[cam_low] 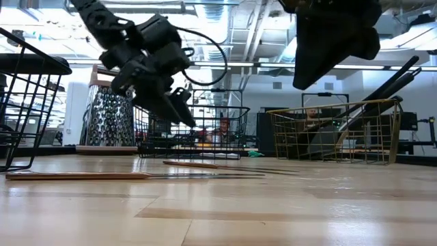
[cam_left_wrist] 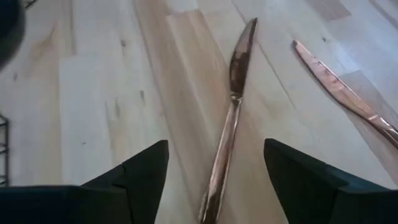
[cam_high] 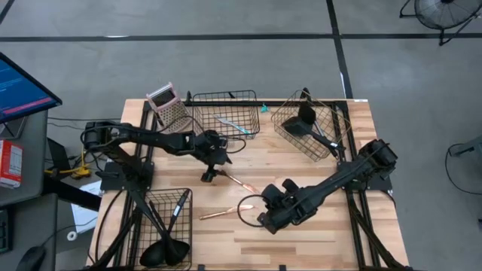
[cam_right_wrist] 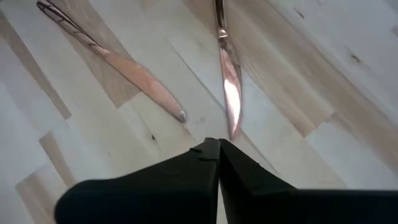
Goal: Pick & Place Kitchen Items
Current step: Put the brown knife into the top black wire basket
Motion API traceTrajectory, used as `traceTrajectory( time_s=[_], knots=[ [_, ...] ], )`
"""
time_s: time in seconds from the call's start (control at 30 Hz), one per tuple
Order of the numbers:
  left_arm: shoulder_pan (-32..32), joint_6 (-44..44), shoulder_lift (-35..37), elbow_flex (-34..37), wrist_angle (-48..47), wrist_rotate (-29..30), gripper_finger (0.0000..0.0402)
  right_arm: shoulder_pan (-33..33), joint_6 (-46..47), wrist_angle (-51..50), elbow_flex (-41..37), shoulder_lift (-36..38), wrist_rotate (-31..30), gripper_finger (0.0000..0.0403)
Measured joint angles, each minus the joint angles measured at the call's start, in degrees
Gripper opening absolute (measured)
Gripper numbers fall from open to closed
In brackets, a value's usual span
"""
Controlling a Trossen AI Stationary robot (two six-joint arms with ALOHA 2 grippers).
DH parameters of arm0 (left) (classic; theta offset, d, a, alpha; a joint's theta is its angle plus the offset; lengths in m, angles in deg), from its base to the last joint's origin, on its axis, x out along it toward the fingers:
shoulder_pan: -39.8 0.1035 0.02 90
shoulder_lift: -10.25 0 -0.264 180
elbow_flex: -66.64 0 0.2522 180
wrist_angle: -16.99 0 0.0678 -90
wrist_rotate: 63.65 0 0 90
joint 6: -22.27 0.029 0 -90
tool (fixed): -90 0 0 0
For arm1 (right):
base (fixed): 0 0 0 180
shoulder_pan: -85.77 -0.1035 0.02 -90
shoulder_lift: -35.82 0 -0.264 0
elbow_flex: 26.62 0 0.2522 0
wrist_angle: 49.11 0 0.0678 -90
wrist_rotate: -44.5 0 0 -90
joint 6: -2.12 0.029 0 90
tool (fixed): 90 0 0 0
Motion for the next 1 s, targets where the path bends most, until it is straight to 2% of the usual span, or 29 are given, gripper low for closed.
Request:
traceTrajectory(
  time_s=[0.4, 0.57, 0.8, 1.0],
  knots=[
    [-1.02, -0.49, 0.06, 11.2, 14.62, -0.49, 0.0259, -0.01, 1.77, -0.73, 0.02, 0.0, -0.23, 0.0],
    [-1.09, -1.36, -3.02, 12.11, 18.21, -2.85, 0.0255, 0.27, 1.77, 0.03, 0.02, 0.0, -0.06, 0.0],
    [-0.26, -4.64, -11.48, 11.96, 27.0, -2.21, 0.0253, 0.27, 2.21, 0.86, 0.04, 0.0, 0.16, 0.0],
    [0.99, -1.07, -14.16, 11.82, 28.32, -4.45, 0.0253, 0.1, 2.21, 0.91, 0.04, 0.0, 0.4, 0.0]
  ],
)
